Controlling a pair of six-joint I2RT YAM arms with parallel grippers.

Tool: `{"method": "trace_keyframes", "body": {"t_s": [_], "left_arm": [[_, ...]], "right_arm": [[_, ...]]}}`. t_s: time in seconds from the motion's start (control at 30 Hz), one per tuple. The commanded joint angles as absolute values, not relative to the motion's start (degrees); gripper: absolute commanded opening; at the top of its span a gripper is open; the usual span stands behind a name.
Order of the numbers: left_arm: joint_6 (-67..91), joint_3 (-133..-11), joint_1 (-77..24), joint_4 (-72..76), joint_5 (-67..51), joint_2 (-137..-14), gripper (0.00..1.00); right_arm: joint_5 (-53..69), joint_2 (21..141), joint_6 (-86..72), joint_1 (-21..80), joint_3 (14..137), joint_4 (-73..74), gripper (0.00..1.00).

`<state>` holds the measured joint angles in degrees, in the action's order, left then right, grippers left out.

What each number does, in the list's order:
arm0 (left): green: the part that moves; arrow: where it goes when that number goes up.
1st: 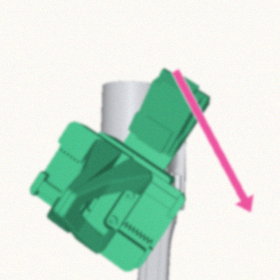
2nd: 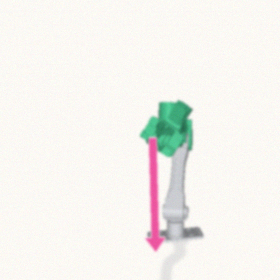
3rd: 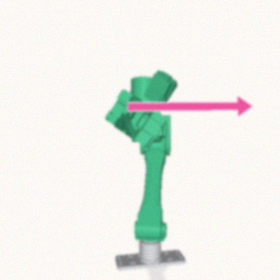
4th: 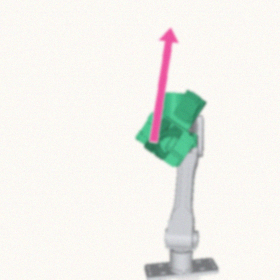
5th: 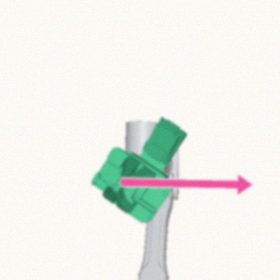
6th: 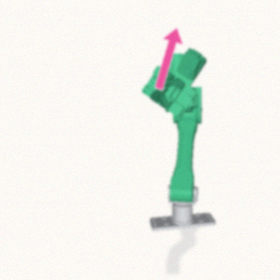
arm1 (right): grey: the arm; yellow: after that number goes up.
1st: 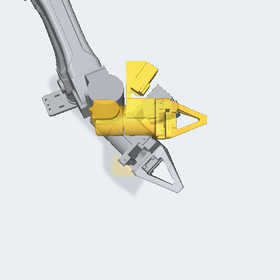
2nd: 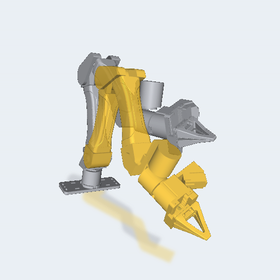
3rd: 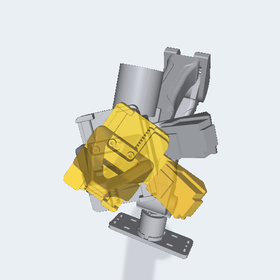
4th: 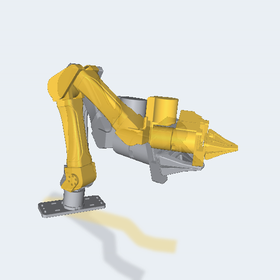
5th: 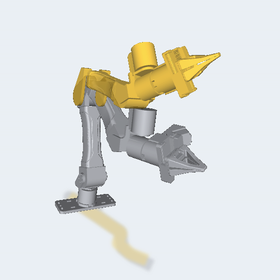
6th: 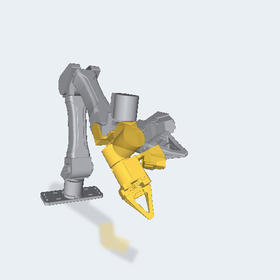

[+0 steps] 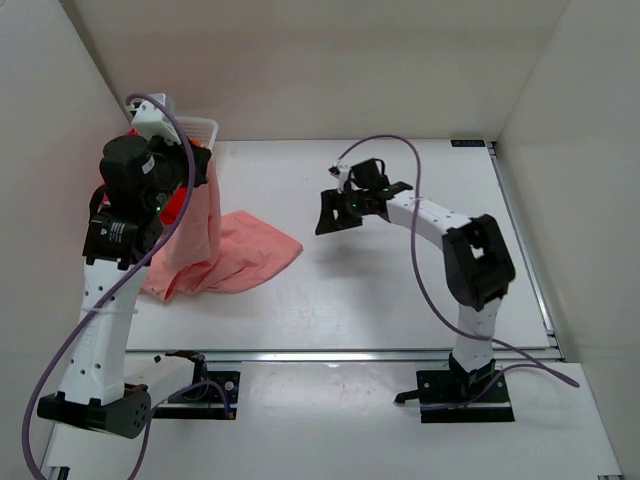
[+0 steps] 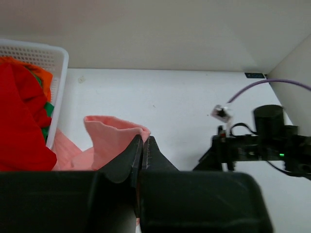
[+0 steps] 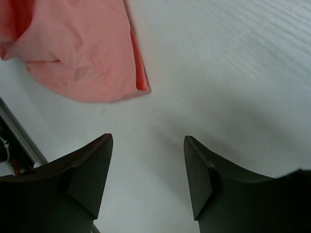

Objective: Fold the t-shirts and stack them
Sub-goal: Flatten out the tshirt

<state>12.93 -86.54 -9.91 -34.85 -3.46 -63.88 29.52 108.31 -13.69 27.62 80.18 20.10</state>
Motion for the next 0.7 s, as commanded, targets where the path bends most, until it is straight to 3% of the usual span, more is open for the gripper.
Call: {"method": "trace_keyframes", "body": {"t_s": [0.0,0.4,0.53,0.6,0.63,0.67], "left_arm": [[13.36,-86.14,-9.85,-32.79,-3.78,-61.17,0.08],[13.72,-84.47,-9.67,-30.85,-4.66,-60.21,0.08],[13.89,-84.11,-9.14,-30.85,-4.57,-60.21,0.08],[13.71,-83.76,-9.23,-30.59,-4.74,-59.94,0.08],[13.36,-83.59,-9.23,-30.85,-4.75,-59.94,0.08],[13.71,-83.58,-8.53,-30.59,-4.75,-59.77,0.08]], "right_arm": [[29.26,113.46,-13.44,30.67,88.41,18.9,0.58],[32.51,126.38,-15.9,34.97,93.43,18.46,0.6],[33.75,128.58,-16.53,35.86,95.62,19.07,0.55],[34.62,129.37,-16.7,35.68,97.12,20.12,0.23],[35.5,129.9,-16.09,35.6,98.08,20.91,0.02],[35.86,130.08,-16.0,35.25,98.61,21.35,0.0]]}}
